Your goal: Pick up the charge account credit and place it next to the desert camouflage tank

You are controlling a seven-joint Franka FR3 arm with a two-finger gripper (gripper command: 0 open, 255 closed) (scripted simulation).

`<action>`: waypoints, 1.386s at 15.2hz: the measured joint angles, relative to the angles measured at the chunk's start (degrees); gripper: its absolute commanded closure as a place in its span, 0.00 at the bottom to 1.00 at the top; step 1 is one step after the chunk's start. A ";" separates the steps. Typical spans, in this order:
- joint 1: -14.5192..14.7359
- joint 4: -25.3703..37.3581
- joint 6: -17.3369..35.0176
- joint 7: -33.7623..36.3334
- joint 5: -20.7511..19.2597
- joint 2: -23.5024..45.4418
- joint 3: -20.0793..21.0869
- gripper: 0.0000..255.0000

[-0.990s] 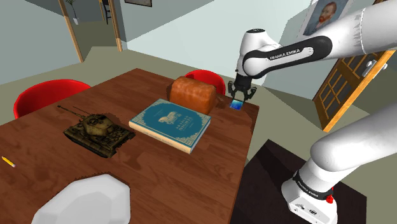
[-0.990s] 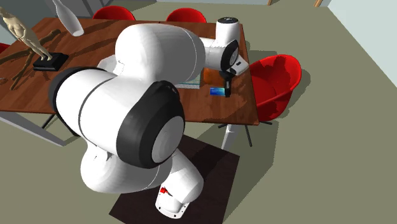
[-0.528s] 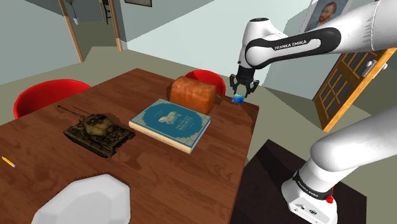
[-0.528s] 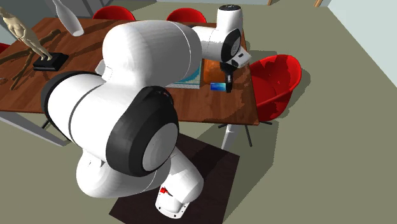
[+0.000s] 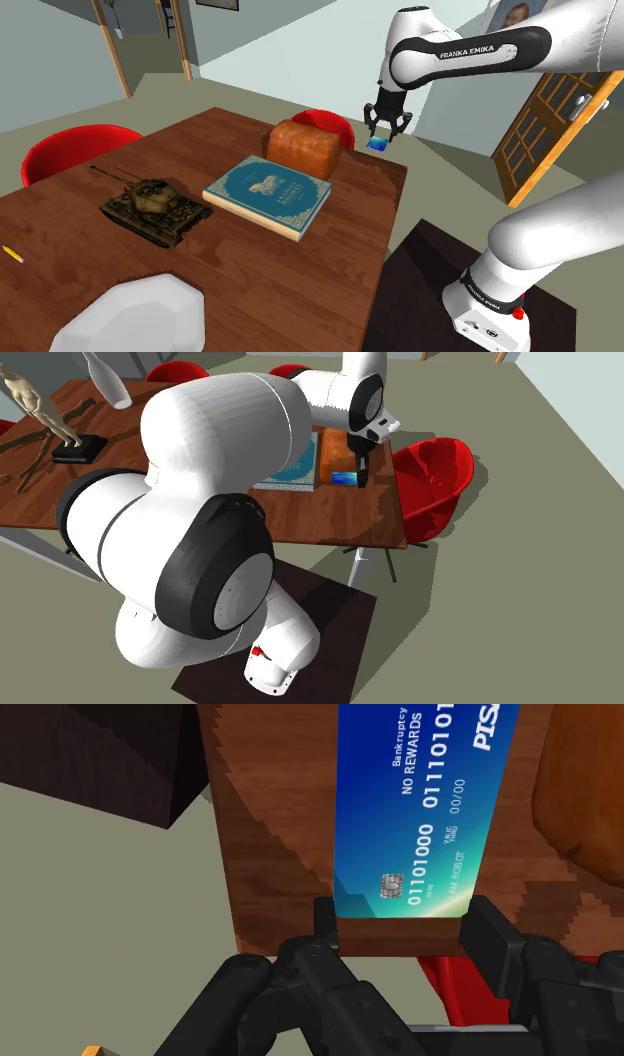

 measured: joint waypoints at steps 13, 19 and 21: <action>1.45 7.82 -8.15 3.42 1.01 -0.04 2.80 1.00; 4.29 10.21 -9.88 11.87 2.57 1.24 9.01 1.00; 4.95 11.80 -10.08 14.79 2.58 2.87 11.16 1.00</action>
